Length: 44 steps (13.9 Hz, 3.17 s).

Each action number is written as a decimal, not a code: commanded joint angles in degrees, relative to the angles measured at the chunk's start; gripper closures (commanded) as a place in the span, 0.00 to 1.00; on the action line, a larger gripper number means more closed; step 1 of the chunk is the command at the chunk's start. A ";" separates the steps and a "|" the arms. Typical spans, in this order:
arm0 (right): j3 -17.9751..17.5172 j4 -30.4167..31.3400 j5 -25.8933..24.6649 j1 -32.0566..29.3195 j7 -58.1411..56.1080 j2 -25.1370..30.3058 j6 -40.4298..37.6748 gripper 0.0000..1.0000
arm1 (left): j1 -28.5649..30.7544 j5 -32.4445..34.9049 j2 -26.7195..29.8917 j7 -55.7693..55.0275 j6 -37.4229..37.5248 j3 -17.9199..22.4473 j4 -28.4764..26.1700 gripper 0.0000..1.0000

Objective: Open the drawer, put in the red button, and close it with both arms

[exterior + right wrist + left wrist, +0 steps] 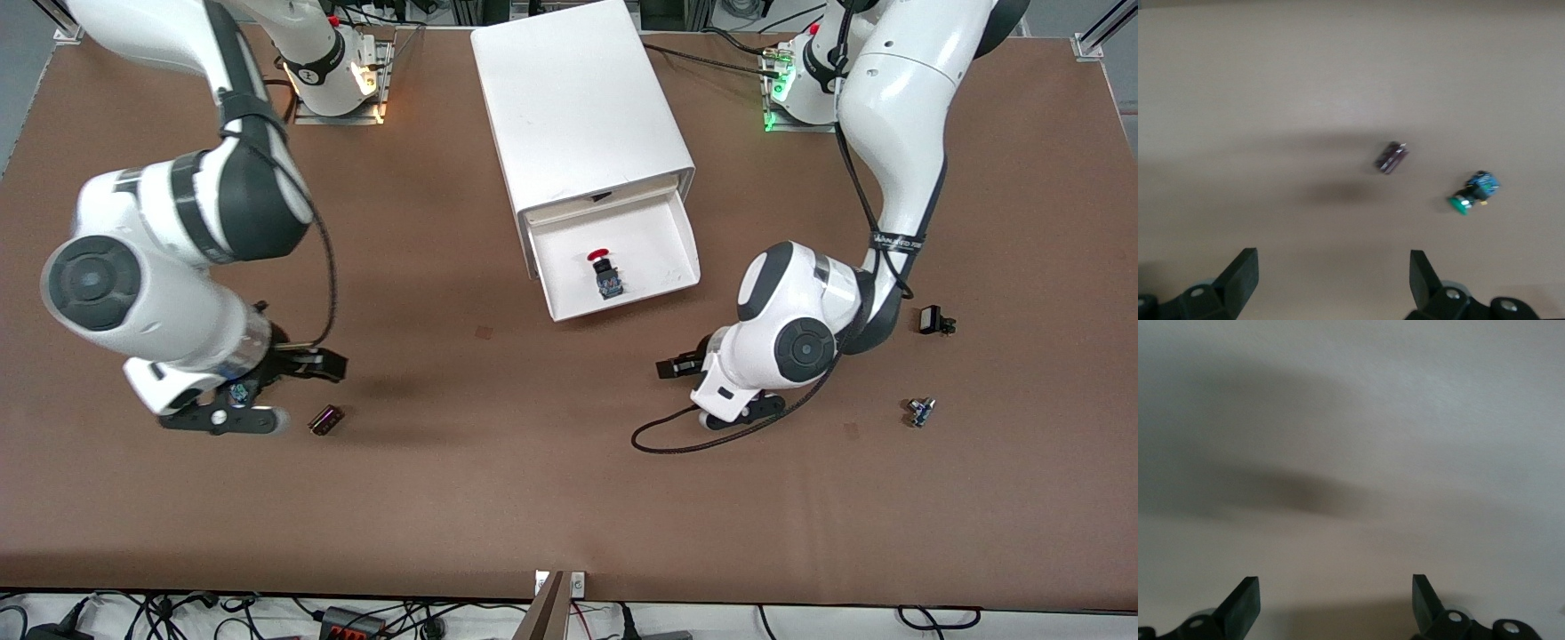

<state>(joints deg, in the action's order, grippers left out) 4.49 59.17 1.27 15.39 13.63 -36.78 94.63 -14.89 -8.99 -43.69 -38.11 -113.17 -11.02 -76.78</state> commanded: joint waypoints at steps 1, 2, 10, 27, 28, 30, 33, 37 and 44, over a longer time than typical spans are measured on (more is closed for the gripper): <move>-0.98 0.86 -0.21 -3.42 -6.22 1.80 -1.90 0.00 | -2.25 -1.73 2.46 -8.18 0.58 0.48 -1.69 0.00; -0.98 0.95 -0.04 -5.61 -7.90 1.80 -2.34 0.00 | -2.08 -2.87 3.60 -9.34 1.89 -1.70 -3.70 0.00; -2.30 14.81 -0.12 -13.01 -11.69 14.95 -2.87 0.00 | -3.39 -3.05 7.21 -13.04 10.33 -6.20 -11.72 0.00; -2.03 43.22 -3.02 -16.36 -16.09 39.41 3.37 0.00 | -4.45 -2.53 6.95 -12.87 19.13 -10.33 -12.87 0.00; -2.12 43.23 -3.02 -16.27 -16.09 39.50 3.02 0.00 | -3.75 -2.26 7.21 -12.43 19.13 -10.16 -12.25 0.00; -2.12 43.05 -3.02 -16.35 -16.17 39.33 3.63 0.00 | -0.78 -1.83 8.52 -11.90 19.39 -9.54 -10.68 0.00; -2.21 42.70 -3.20 -16.27 -15.74 39.33 3.20 0.00 | 4.50 7.29 11.86 -7.97 21.15 -10.07 -9.09 0.00; -2.30 42.61 -2.85 -16.27 -15.30 39.41 2.67 0.00 | 13.11 13.54 14.33 9.14 21.06 -9.98 -4.09 0.00; -2.38 42.61 -2.58 -16.18 -15.30 39.41 2.05 0.00 | 24.18 17.07 22.49 34.38 25.00 -9.63 -0.56 0.00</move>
<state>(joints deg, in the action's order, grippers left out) 2.93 100.72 -1.21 -0.12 -1.49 1.45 96.91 7.31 6.56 -25.35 -10.04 -91.43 -20.28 -76.79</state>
